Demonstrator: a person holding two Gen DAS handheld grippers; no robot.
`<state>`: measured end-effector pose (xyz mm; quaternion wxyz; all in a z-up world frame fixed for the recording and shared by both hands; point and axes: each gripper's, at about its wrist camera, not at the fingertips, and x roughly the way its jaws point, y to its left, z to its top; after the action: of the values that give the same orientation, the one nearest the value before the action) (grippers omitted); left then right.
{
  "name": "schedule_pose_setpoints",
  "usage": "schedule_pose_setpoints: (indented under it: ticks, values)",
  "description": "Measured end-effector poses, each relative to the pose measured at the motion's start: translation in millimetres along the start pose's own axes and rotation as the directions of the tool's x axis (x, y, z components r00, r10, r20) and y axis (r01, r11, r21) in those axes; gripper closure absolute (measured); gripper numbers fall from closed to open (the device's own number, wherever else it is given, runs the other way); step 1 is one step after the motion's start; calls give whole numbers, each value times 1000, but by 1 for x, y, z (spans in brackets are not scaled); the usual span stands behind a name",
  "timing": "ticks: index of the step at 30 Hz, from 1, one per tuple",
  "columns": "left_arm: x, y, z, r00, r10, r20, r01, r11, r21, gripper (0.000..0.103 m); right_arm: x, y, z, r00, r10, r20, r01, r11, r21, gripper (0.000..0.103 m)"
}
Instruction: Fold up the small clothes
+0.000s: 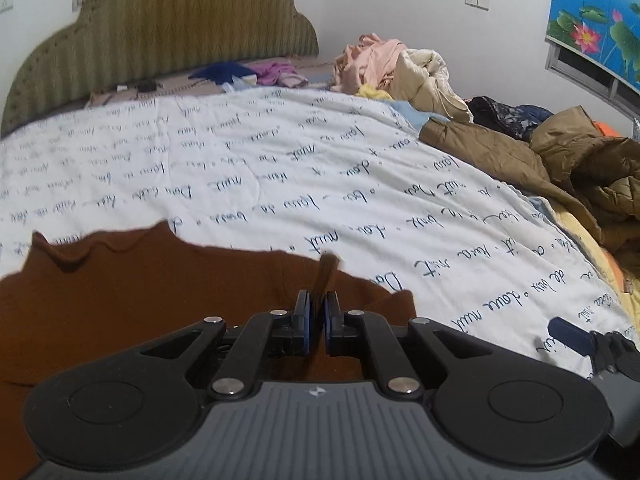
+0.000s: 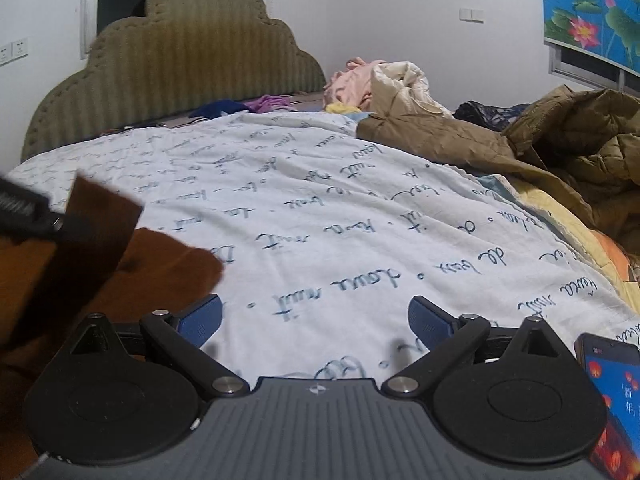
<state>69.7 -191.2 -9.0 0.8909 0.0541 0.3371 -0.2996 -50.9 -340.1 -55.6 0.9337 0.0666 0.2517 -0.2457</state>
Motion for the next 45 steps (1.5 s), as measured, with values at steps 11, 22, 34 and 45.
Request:
schedule_pose_setpoints:
  ticks: [11, 22, 34, 45]
  values:
    - [-17, -12, -4, 999, 40, 26, -40, 999, 10, 39, 19, 0, -4, 998, 36, -59, -37, 999, -15, 0]
    - [-61, 26, -33, 944, 324, 65, -325, 946, 2, 28, 23, 4, -12, 987, 112, -117, -120, 991, -60, 0]
    - [-116, 122, -82, 918, 398, -4, -388, 894, -225, 28, 28, 3, -14, 983, 116, -143, -125, 990, -57, 0]
    - [-127, 113, -93, 913, 408, -3, -403, 900, -169, 28, 28, 3, -14, 983, 116, -143, -125, 991, -57, 0]
